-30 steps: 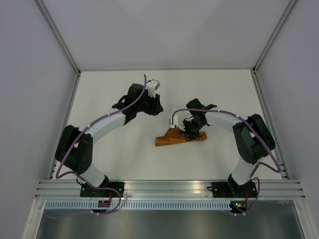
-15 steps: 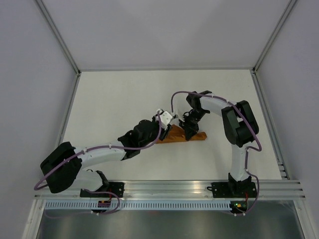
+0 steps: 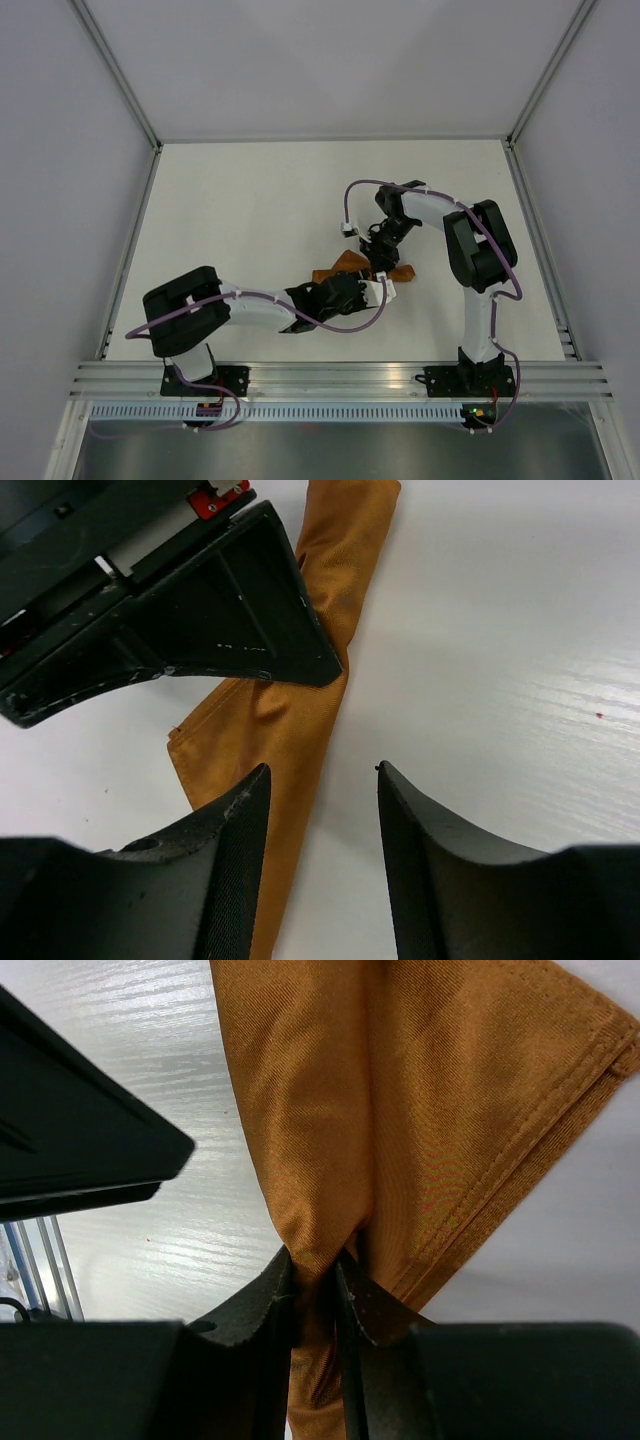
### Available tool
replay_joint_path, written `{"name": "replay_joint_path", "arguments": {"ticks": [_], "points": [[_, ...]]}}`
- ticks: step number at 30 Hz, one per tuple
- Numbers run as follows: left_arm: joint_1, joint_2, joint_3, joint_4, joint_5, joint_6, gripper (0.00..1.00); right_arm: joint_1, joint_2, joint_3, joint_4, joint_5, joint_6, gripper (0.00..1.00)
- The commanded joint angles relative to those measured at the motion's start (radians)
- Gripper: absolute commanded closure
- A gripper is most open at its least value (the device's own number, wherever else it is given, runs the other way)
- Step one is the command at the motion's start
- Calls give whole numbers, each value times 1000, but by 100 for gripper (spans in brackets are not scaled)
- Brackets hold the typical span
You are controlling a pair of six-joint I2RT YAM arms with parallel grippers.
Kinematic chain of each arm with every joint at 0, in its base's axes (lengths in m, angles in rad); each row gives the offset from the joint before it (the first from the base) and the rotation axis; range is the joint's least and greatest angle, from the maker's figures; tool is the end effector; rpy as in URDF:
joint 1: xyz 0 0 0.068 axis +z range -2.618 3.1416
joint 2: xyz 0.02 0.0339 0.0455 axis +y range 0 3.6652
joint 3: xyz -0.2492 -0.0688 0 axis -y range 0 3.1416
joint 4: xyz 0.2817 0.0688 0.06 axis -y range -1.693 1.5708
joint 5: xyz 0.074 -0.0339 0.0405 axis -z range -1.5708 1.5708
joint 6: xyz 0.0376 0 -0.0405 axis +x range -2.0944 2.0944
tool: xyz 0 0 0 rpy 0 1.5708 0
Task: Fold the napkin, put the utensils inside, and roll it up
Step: Roll the napkin with the utensil
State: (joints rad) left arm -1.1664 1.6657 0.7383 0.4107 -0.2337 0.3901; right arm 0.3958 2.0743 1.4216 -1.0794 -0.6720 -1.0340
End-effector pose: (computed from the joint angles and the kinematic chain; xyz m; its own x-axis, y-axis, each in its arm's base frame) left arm 0.1484 -0.3246 0.1176 0.1302 0.6360 -0.7606 0.8278 0.3525 0.4364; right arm 0.3452 0.1696 0.1063 -0.2857 -0.8482 -0.4459 -0.8897 0.0620 0.4522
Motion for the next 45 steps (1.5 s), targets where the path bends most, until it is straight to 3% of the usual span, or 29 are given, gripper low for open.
{"name": "replay_joint_path", "arguments": {"ticks": [1,5,17,21,24,25,28,33,41,45], "points": [[1,49,59,11,-42,111,47,0,95,-50,18,123,-32,73],[4,100,73,33,-90,148,41,-3,99,-49,13,124,-32,73],[59,183,119,-12,-62,139,42,-9,113,-52,6,129,-38,73],[76,197,151,-98,0,122,51,-9,113,-46,1,126,-38,73],[89,204,174,-170,66,101,69,-9,112,-41,-2,121,-37,73],[93,207,180,-197,95,96,80,-11,113,-43,-4,118,-37,71],[102,216,199,-251,151,87,95,-11,109,-39,-4,111,-34,63],[129,229,243,-337,282,81,98,-20,90,-35,3,77,-3,45],[181,255,289,-440,430,61,98,-129,20,42,24,-17,107,38],[201,281,325,-492,491,58,98,-210,10,103,-43,-154,130,35]]}}
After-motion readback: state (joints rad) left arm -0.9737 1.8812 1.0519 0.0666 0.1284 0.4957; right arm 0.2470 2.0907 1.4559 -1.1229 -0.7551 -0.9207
